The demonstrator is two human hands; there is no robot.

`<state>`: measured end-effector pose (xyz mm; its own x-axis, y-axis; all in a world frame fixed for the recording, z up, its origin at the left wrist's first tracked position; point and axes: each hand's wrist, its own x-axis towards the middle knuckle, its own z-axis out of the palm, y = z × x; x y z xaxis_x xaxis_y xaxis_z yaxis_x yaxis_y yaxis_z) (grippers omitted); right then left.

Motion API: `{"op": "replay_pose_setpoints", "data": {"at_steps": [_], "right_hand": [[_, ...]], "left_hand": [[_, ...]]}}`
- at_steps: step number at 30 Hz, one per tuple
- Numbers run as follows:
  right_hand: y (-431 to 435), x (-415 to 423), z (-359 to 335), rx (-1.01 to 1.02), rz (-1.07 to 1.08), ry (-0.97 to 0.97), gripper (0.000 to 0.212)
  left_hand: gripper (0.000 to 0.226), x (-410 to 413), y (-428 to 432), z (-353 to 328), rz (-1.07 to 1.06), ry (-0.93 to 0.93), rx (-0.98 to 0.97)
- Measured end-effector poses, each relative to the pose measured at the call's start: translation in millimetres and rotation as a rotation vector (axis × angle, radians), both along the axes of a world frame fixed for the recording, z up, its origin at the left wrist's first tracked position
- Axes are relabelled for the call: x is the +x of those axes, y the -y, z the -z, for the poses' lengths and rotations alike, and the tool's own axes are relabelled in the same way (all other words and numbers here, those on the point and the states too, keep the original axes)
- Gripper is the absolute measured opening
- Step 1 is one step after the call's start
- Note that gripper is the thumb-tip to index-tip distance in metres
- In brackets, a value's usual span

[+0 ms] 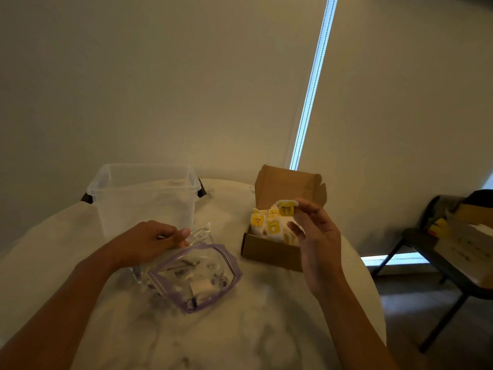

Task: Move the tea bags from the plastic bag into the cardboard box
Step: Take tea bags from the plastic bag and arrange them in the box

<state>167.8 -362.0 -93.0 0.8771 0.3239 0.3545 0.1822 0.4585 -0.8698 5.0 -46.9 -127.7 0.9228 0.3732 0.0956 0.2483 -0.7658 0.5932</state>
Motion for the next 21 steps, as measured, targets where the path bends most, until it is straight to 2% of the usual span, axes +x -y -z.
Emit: {"op": "replay_pose_setpoints", "data": {"at_steps": [3,5,10,16,21], "right_hand": [[5.2,13.8,5.5,-0.192,0.211,0.202,0.012],[5.8,22.4,9.5,-0.320,0.274,0.345,0.011],[-4.3,27.0,10.7,-0.450,0.228,0.337,0.015],[-24.8,17.5,11.5,-0.638,0.279,0.650,0.011],[-37.3,15.9,17.3,-0.738,0.347,0.749,0.014]], "left_hand": [[0.053,0.7,-1.3,0.2,-0.008,-0.009,0.011],[0.054,2.0,-1.8,1.0,-0.008,-0.011,0.017],[0.048,2.6,1.1,-0.3,-0.009,0.013,0.015],[0.054,2.2,-2.8,2.7,-0.014,0.006,0.048],[0.055,1.5,-2.3,2.2,-0.002,0.006,0.048]]}}
